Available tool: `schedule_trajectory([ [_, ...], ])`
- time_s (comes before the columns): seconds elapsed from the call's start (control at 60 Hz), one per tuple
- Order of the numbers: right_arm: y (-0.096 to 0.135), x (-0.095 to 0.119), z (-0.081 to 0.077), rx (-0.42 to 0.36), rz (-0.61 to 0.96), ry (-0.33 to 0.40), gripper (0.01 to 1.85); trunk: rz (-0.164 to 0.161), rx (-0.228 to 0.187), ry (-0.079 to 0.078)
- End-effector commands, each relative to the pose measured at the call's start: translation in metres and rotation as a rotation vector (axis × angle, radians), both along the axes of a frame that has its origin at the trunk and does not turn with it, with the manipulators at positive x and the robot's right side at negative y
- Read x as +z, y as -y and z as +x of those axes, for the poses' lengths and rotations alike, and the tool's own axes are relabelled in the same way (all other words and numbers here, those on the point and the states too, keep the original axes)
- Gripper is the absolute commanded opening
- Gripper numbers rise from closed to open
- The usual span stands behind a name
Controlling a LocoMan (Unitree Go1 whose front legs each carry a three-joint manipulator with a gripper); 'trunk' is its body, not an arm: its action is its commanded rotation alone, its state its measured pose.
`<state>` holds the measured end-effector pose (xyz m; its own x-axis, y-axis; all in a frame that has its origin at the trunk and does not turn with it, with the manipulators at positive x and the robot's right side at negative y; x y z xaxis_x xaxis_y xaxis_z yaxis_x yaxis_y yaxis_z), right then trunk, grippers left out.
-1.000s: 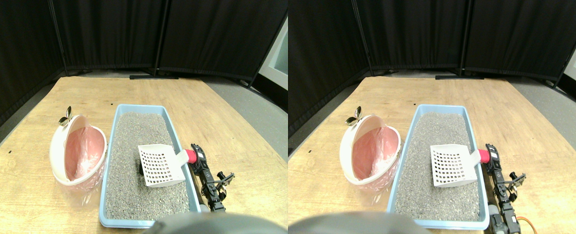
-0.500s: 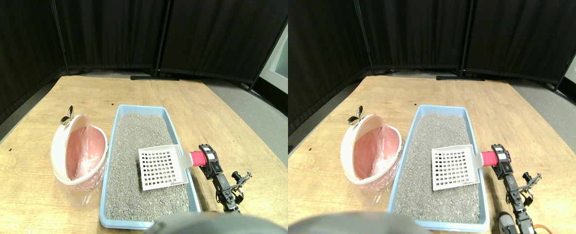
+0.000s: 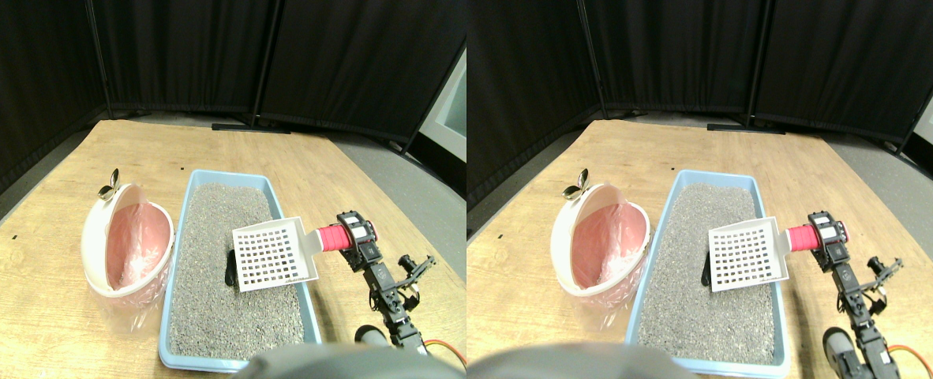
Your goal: Scoop (unimanual)
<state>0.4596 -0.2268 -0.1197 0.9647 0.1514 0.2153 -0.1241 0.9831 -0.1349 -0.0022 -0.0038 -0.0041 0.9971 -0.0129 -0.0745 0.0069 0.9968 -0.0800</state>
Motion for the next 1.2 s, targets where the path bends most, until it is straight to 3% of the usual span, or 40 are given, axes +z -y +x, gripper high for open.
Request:
schedule_trajectory([
  [0.017,-0.002,0.023,0.003,0.036,-0.013,0.070,0.06,-0.031,0.025,-0.021],
  [0.283,-0.001,0.037,0.020,0.059,-0.139,0.023,0.06,-0.071,0.072,-0.036],
  [0.417,-0.003,0.038,0.026,0.053,-0.216,0.001,0.18,-0.090,0.092,-0.046],
  [0.45,-0.005,0.038,0.027,0.043,-0.225,-0.012,0.06,-0.096,0.099,-0.048],
  [0.6,-0.008,0.040,0.032,0.021,-0.269,-0.028,0.06,-0.111,0.116,-0.057],
  [0.683,-0.010,0.041,0.036,0.007,-0.301,-0.026,0.06,-0.123,0.125,-0.062],
  [0.767,-0.011,0.045,0.040,0.008,-0.320,-0.004,0.21,-0.134,0.134,-0.065],
  [0.833,-0.014,0.048,0.042,0.007,-0.328,0.007,0.06,-0.144,0.143,-0.068],
  [0.983,-0.027,0.056,0.041,-0.004,-0.351,-0.003,0.06,-0.167,0.159,-0.072],
  [1.2,-0.035,0.065,0.044,0.058,-0.389,0.004,0.06,-0.188,0.168,-0.072],
])
